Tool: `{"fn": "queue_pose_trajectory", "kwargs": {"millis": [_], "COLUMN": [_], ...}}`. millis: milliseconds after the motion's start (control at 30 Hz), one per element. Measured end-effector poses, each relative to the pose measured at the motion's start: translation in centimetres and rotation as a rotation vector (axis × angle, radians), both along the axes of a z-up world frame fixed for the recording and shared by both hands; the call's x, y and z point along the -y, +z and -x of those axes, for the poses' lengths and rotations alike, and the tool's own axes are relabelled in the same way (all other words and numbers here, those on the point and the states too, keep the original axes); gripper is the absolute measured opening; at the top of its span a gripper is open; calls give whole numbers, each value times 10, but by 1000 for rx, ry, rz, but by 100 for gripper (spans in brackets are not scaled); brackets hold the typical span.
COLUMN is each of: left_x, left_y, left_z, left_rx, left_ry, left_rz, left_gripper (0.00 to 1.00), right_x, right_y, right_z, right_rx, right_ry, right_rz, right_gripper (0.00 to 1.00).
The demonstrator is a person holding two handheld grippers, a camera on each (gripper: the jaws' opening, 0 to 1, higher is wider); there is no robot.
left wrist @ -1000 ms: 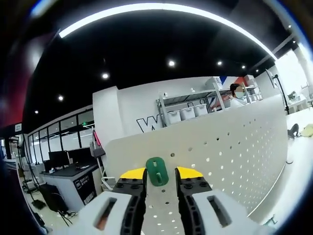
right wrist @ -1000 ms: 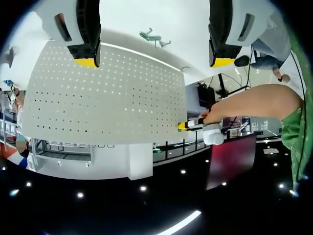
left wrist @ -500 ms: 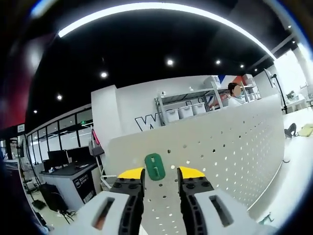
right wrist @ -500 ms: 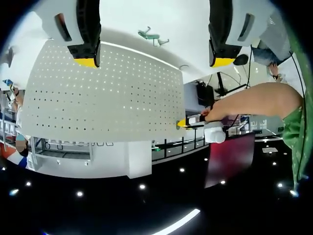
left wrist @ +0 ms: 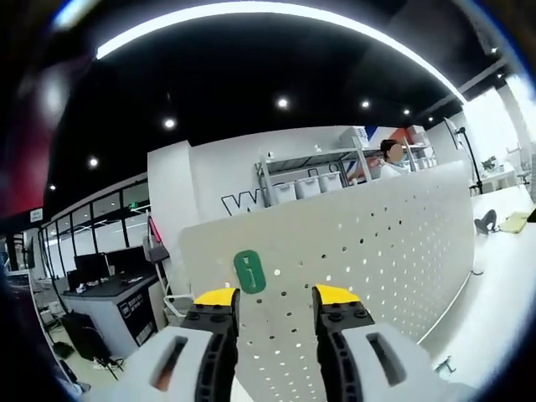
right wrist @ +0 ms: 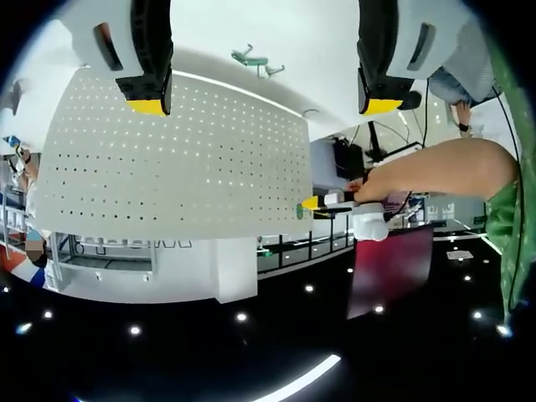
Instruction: Insert the hook assembly into the mounting plate slot until the hook locks in place.
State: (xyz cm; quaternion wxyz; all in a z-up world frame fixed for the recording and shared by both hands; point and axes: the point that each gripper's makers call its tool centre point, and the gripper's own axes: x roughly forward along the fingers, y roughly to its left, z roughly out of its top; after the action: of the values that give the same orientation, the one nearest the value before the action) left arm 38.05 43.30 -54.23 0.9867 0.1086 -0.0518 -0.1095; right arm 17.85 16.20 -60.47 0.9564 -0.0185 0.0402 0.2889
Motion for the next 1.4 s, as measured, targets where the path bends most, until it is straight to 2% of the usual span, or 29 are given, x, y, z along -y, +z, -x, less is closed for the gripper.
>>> {"fn": "queue_pose_trajectory", "kwargs": {"millis": [333, 567, 900, 1400], "left_x": [8, 22, 34, 62], "left_y": [-20, -33, -41, -73], "left_z": [17, 35, 56, 105], "left_rx": [-50, -80, -111, -195], "left_ry": [-30, -67, -105, -194], "left_rz": [18, 8, 11, 66], "left_gripper": [42, 46, 48, 51], "right_x": [-2, -1, -3, -4], "right_y": [2, 3, 5, 6], "right_z": [3, 5, 10, 22], "right_rx": [4, 9, 14, 19], "right_ry": [3, 3, 10, 19], "right_rz": [-2, -5, -7, -12], "right_gripper": [94, 94, 94, 94]}}
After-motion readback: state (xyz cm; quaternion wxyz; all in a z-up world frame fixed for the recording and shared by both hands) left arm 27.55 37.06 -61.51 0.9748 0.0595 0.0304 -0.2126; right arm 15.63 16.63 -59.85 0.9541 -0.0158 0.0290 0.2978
